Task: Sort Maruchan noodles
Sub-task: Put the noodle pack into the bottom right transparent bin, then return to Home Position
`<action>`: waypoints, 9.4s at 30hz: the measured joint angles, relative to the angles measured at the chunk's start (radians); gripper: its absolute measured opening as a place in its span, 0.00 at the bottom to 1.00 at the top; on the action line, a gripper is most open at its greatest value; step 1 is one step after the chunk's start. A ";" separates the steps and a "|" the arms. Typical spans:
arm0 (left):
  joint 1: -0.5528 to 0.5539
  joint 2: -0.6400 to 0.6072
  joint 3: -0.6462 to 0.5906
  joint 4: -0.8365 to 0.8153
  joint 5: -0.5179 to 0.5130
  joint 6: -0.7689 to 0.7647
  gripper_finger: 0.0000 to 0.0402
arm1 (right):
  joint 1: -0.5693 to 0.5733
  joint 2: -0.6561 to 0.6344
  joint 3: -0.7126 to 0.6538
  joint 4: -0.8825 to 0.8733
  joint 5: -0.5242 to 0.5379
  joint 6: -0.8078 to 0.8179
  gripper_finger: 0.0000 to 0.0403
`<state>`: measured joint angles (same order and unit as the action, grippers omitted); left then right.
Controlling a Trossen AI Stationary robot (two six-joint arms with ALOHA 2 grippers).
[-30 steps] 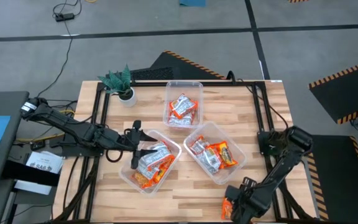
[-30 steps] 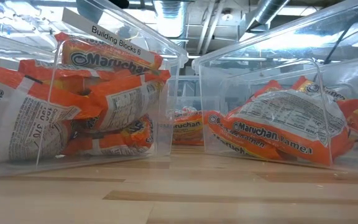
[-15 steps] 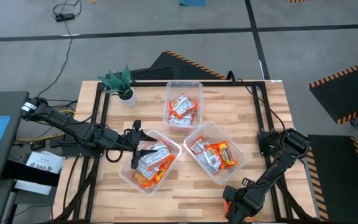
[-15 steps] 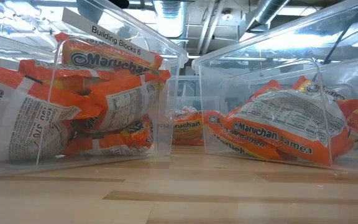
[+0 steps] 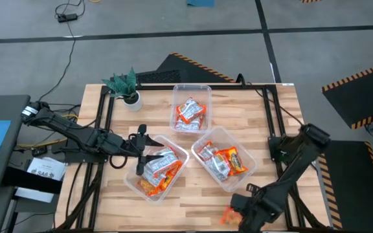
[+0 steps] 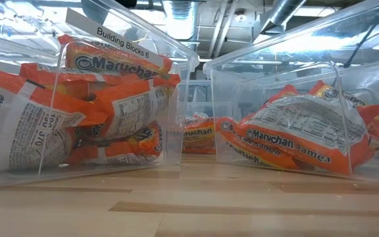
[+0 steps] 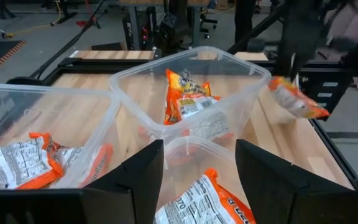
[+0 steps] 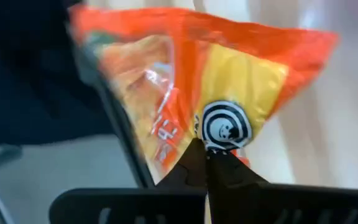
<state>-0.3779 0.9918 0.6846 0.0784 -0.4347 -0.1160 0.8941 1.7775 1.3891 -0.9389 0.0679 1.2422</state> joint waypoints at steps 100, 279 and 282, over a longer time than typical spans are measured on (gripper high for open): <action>0.168 -0.850 -0.673 0.104 0.184 0.121 0.00 | -0.229 -0.758 -0.169 -0.308 0.674 -0.491 0.02; 0.240 -0.985 -0.678 -0.005 0.163 0.119 0.00 | -0.857 -1.693 -1.384 0.954 -0.044 -1.223 0.08; 0.240 -0.985 -0.678 -0.005 0.163 0.119 0.00 | -0.857 -1.693 -1.384 0.954 -0.044 -1.223 0.08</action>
<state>-0.1383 0.0071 0.0067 0.0731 -0.2722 0.0032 0.0372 0.0845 0.0051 0.0154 0.0238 0.0196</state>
